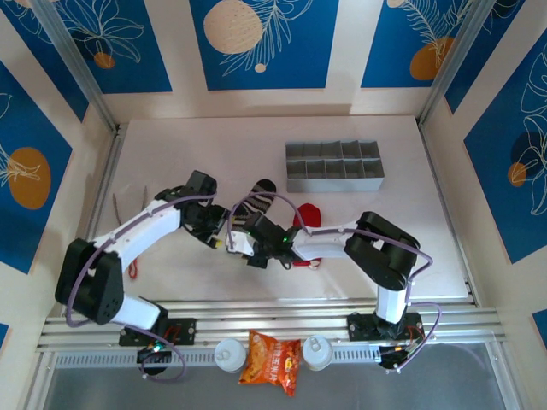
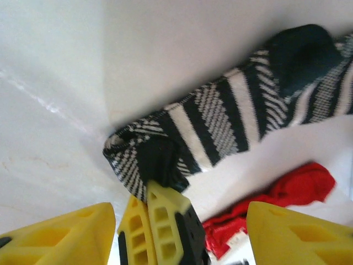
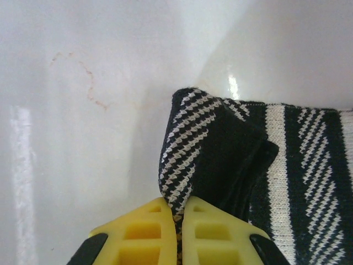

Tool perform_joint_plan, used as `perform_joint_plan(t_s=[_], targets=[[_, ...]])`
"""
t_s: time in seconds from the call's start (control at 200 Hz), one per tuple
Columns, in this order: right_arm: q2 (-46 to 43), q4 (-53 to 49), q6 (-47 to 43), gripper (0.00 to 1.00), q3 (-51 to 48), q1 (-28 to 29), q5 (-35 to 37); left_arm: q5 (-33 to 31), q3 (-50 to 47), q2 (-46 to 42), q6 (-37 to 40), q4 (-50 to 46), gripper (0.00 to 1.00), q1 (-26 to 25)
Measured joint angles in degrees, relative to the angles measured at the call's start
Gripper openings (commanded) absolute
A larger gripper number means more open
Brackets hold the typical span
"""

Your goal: Roll the socks

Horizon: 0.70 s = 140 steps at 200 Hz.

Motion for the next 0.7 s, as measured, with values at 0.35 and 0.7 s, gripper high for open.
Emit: perform_joint_plan(t_s=[0.35,0.7], targets=[[0.0,-5.5,11.3,0.0,1.6,-6.1,-19.9,0.9,-6.8,-3.9,-0.7,0.9,0.64,0.3],[1.7,-7.5,19.4,0.0,4.5,-10.6,-33.2,4.7,-13.1,-2.0,-5.9,10.7,0.62,-3.3]])
